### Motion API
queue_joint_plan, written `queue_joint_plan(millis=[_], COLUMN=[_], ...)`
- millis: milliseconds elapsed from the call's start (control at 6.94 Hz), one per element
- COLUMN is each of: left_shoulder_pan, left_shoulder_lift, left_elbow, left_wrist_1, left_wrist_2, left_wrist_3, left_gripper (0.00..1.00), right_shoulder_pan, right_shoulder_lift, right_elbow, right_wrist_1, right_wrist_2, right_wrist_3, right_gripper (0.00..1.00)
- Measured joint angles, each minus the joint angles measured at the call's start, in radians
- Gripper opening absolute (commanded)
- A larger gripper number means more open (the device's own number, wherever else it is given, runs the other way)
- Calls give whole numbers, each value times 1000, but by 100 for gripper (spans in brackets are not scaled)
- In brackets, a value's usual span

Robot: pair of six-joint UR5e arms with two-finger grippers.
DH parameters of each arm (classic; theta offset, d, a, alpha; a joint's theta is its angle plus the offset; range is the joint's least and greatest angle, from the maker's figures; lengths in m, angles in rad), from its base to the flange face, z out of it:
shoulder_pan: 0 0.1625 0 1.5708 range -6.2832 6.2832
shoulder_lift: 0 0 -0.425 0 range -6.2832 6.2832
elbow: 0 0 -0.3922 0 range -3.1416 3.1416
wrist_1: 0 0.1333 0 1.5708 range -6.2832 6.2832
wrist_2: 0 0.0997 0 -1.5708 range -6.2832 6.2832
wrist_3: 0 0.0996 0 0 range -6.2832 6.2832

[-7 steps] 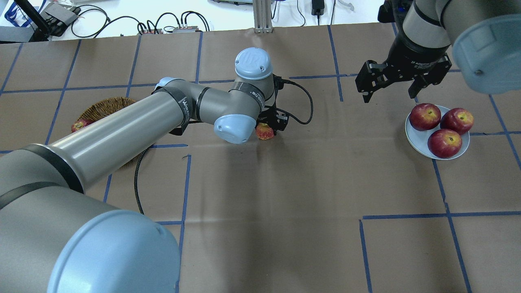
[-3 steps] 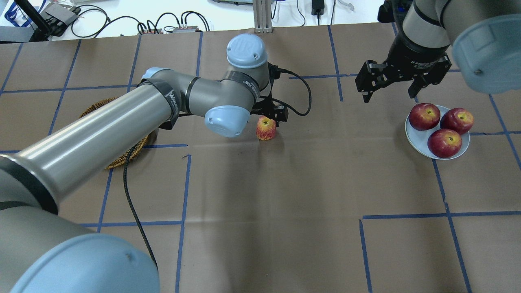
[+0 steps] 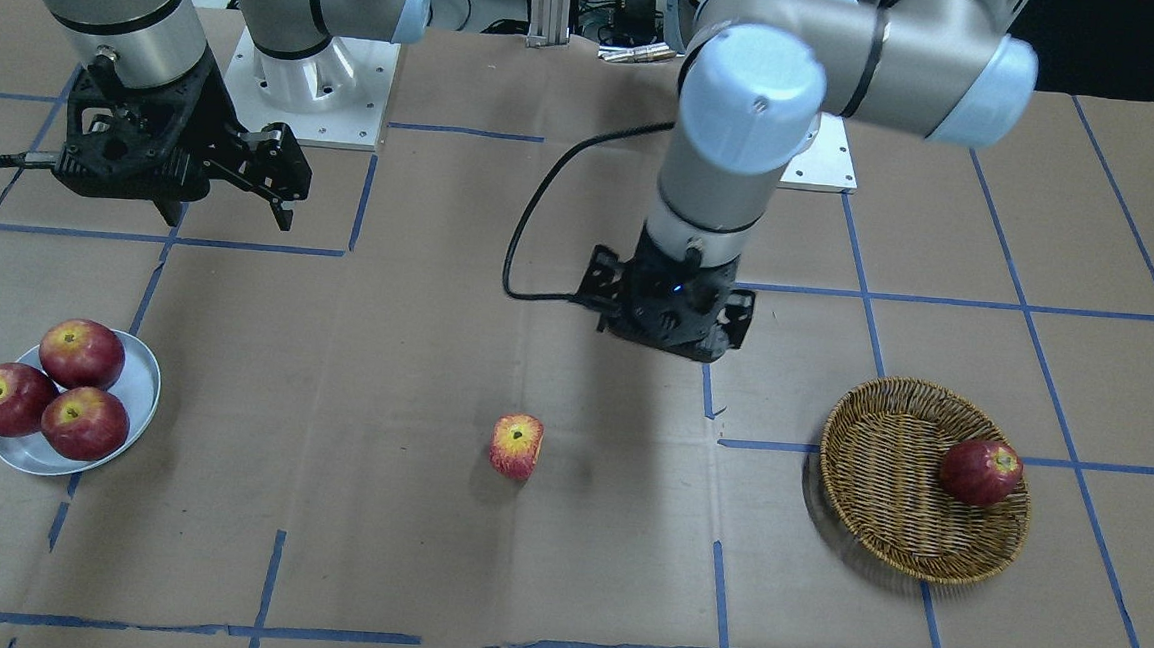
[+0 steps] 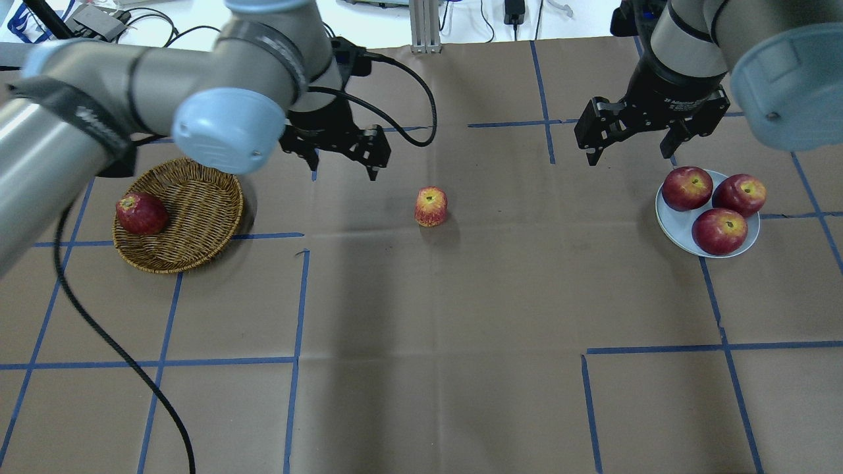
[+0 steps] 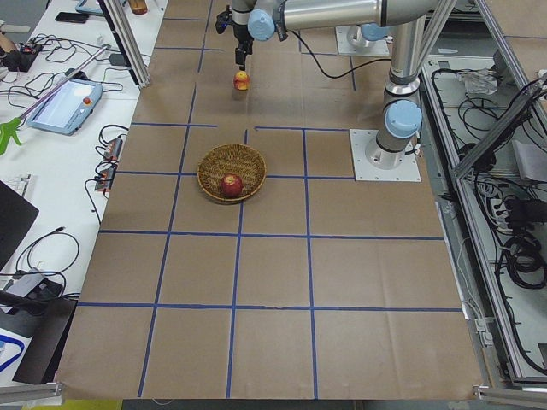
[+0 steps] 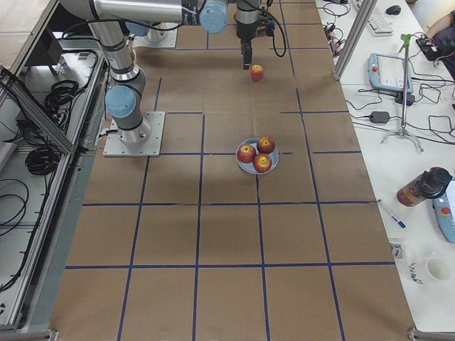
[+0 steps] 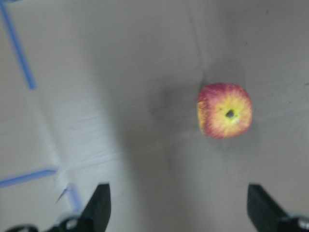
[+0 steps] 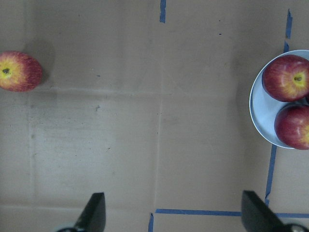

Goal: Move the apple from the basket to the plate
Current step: 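Raise the left gripper and withdraw it back above the basket, then reach the right gripper to the apple at table center and grasp it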

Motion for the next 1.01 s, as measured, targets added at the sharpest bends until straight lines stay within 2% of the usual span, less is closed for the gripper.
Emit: queue_joint_plan(millis=[144,432,721,1009], left_shoulder_pan=[67,149,163,164], left_shoulder_lift=[89,182,190,192], left_elbow=[0,-5,-14,-32], left_wrist_1=[-110,-212,-220,-212], left_wrist_2=[0,11,55,74], left_wrist_3=[50,84,89,90], left_gripper=[99,99,99,99], right_shoulder_pan=[1,20,100,232], right_shoulder_lift=[0,7,44,130], right_elbow=[-2,-9,-13,-16], right_wrist_1=[-2,-24,-81,-183], right_wrist_2=[-2,0,-2,-11], right_wrist_3=[3,32,115,252], right_gripper=[100,100,100,100])
